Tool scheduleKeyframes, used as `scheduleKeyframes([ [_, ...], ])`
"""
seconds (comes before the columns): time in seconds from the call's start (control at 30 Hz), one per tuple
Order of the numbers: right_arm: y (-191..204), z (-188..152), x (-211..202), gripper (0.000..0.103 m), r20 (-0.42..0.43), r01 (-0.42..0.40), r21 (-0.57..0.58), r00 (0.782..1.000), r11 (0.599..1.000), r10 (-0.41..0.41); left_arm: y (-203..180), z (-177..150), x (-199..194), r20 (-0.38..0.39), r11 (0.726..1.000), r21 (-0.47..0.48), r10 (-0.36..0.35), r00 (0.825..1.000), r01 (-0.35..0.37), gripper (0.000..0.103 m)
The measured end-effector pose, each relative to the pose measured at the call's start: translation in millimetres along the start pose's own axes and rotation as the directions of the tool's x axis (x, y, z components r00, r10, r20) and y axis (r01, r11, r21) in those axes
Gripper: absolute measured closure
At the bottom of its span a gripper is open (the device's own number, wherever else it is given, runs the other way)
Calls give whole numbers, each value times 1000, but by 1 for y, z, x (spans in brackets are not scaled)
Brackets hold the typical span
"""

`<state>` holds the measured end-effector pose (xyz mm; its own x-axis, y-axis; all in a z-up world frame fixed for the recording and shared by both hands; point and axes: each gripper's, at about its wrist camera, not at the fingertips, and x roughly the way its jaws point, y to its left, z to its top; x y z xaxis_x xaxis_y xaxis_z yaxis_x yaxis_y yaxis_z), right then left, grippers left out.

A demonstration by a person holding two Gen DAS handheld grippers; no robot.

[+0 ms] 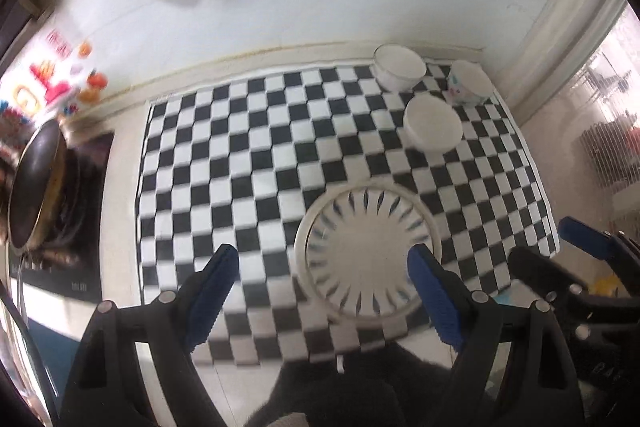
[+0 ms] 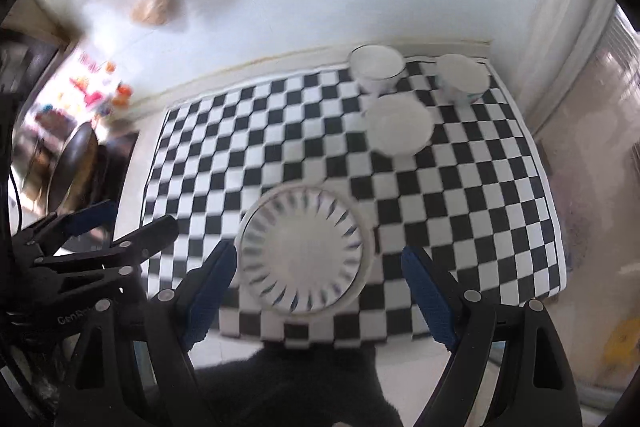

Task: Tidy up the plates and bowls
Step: 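Raise both grippers away from the plate stack, then reach both grippers to the red-patterned white bowl and close on its rim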

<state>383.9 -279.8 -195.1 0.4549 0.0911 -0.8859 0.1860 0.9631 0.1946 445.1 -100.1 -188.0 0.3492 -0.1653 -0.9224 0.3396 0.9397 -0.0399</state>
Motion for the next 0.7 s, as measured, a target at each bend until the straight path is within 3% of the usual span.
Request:
scheduleKeyframes([
  [0.23, -92, 65, 52, 16, 6, 60, 141, 998, 988, -61, -27, 76, 84, -85, 998, -4, -59, 995, 58, 17],
  [0.4, -156, 110, 117, 17, -88, -2, 209, 996, 978, 21, -58, 123, 155, -175, 994, -25, -112, 978, 109, 17],
  [0.5, -183, 134, 160, 19, -149, -19, 217, 987, 976, 53, -73, 144, 194, -216, 996, -43, -92, 972, 84, 26],
  [0.57, -198, 149, 192, 22, -198, -34, 215, 977, 976, 78, -81, 155, 222, -260, 994, -68, -96, 961, 81, 37],
  [0.7, -213, 164, 239, 34, -265, -45, 207, 959, 977, 101, -91, 167, 259, -320, 993, -95, -101, 942, 74, 45],
])
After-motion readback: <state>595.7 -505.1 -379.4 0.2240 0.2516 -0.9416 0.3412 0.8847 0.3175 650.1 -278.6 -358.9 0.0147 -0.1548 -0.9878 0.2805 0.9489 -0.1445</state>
